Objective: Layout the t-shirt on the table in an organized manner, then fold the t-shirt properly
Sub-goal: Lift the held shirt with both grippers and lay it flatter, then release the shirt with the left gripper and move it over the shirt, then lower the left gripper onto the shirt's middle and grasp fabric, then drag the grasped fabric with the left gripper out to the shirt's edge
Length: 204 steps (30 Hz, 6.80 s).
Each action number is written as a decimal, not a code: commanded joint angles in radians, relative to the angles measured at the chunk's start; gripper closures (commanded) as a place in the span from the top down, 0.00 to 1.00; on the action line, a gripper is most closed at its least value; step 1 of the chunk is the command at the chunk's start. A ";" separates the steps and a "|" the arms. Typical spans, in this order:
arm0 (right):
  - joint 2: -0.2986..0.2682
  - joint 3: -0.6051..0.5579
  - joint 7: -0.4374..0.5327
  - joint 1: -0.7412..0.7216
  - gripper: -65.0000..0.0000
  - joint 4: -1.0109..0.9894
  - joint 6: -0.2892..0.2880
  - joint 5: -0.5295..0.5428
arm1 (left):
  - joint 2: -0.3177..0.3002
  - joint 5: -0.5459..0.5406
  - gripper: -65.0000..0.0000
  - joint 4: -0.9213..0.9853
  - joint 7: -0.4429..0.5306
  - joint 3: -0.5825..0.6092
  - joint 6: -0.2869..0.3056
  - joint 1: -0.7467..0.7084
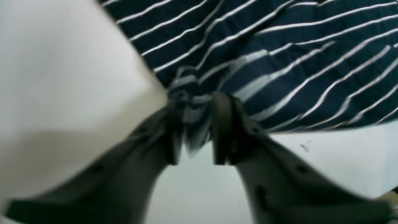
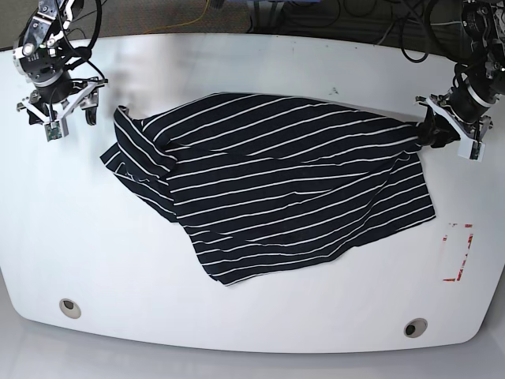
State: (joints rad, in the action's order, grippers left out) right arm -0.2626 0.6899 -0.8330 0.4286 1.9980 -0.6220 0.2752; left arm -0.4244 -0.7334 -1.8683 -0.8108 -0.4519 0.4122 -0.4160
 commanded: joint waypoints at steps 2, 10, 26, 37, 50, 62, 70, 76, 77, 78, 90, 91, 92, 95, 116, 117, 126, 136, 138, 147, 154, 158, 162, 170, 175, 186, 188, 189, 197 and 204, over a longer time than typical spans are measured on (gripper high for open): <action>-0.013 0.040 0.019 0.029 0.64 0.019 -0.003 0.014 | -0.017 0.021 0.45 -0.015 0.026 -0.032 0.003 0.007; -0.013 0.041 0.017 -0.055 0.64 0.013 -0.045 0.014 | -0.008 0.102 0.58 -0.015 0.046 -0.040 0.003 0.052; 0.000 0.003 -0.157 -0.428 0.64 -0.237 -0.058 0.016 | -0.008 0.104 0.58 -0.015 0.046 -0.048 0.003 0.266; -0.005 0.001 -0.168 -0.555 0.64 -0.466 -0.076 0.014 | 0.029 0.104 0.58 -0.015 0.055 0.021 0.003 0.363; -0.007 0.000 -0.168 -0.580 0.64 -0.569 -0.076 0.014 | 0.131 0.206 0.58 -0.015 0.058 0.143 0.004 0.434; -0.005 -0.065 -0.167 -0.558 0.64 -0.560 -0.076 0.014 | 0.186 0.268 0.55 -0.015 0.060 0.344 0.006 0.463; -0.004 -0.080 -0.165 -0.555 0.64 -0.560 -0.076 0.014 | 0.279 0.337 0.59 -0.015 0.060 0.448 0.007 0.546; 0.000 -0.083 -0.162 -0.555 0.64 -0.560 -0.076 0.014 | 0.335 0.483 0.71 -0.015 0.060 0.554 0.007 0.599; 0.000 -0.083 -0.162 -0.555 0.64 -0.560 -0.076 0.014 | 0.342 0.509 0.72 -0.015 0.060 0.565 0.007 0.602; 0.000 -0.083 -0.162 -0.555 0.64 -0.560 -0.076 0.014 | 0.353 0.542 0.73 -0.011 0.060 0.580 0.006 0.609; 0.001 -0.083 -0.162 -0.549 0.64 -0.533 -0.076 0.012 | 0.425 0.834 0.74 0.022 0.158 0.690 -0.039 0.648; 0.001 -0.083 -0.162 -0.549 0.64 -0.533 -0.076 0.012 | 0.427 0.860 0.74 0.029 0.186 0.717 -0.054 0.647; 0.001 -0.083 -0.162 -0.549 0.64 -0.533 -0.076 0.012 | 0.430 0.878 0.75 0.035 0.202 0.741 -0.060 0.647; 0.001 -0.083 -0.162 -0.549 0.64 -0.533 -0.076 0.012 | 0.428 0.937 0.75 0.055 0.227 0.824 -0.068 0.647; 0.001 -0.082 -0.162 -0.552 0.64 -0.520 -0.076 0.008 | 0.581 0.977 0.81 0.717 0.334 0.987 -0.071 0.998; 0.001 -0.082 -0.162 -0.552 0.64 -0.520 -0.076 0.009 | 0.581 0.966 0.81 0.754 0.365 0.987 -0.071 1.011; 0.001 -0.077 -0.161 -0.552 0.64 -0.520 -0.076 0.008 | 0.581 0.687 0.81 1.002 0.440 0.988 -0.151 1.136; 0.001 -0.080 -0.162 -0.549 0.64 -0.520 -0.076 0.012 | 0.581 0.605 0.81 0.921 0.394 1.037 -0.267 1.095; 0.001 -0.080 -0.162 -0.549 0.64 -0.520 -0.076 0.009 | 0.581 0.605 0.81 0.864 0.379 1.039 -0.267 1.067; 0.021 -0.082 -0.162 -0.549 0.64 -0.521 -0.076 0.006 | 0.487 0.607 0.81 0.500 0.291 1.000 -0.267 0.886; 0.027 -0.083 -0.162 -0.549 0.64 -0.520 -0.076 0.006 | 0.368 0.605 0.81 0.298 0.273 0.856 -0.267 0.734; 0.029 -0.083 -0.162 -0.549 0.64 -0.520 -0.076 0.006 | 0.301 0.601 0.81 0.226 0.276 0.783 -0.266 0.671; 0.029 -0.083 -0.162 -0.549 0.64 -0.520 -0.076 0.006 | 0.256 0.599 0.81 0.164 0.278 0.658 -0.266 0.615; 0.029 -0.083 -0.162 -0.549 0.64 -0.520 -0.076 0.006 | 0.216 0.599 0.81 0.152 0.276 0.390 -0.263 0.549; 0.027 -0.083 -0.162 -0.548 0.64 -0.520 -0.076 0.006 | 0.204 0.599 0.81 0.207 0.275 0.252 -0.223 0.532; 0.027 -0.083 -0.162 -0.528 0.64 -0.520 -0.076 0.009 | 0.181 0.601 0.81 0.402 0.278 0.095 -0.124 0.555; 0.027 -0.083 -0.162 -0.526 0.64 -0.520 -0.076 0.008 | 0.181 0.601 0.81 0.436 0.278 0.094 -0.124 0.570; 0.027 -0.083 -0.162 -0.524 0.64 -0.520 -0.076 0.008 | 0.180 0.602 0.81 0.465 0.279 0.094 -0.124 0.582; 0.027 -0.083 -0.161 -0.523 0.64 -0.520 -0.076 0.011 | 0.166 0.602 0.81 0.632 0.314 0.092 -0.124 0.652; 0.027 -0.083 -0.161 -0.523 0.64 -0.520 -0.076 0.011 | 0.164 0.604 0.81 0.738 0.350 0.092 -0.124 0.682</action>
State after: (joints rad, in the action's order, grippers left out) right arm -0.2192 0.6041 -1.0103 -0.0769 1.4582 -0.6968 0.2691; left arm -0.2474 -0.1204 -1.1282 -0.4911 -0.3592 0.2855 0.2340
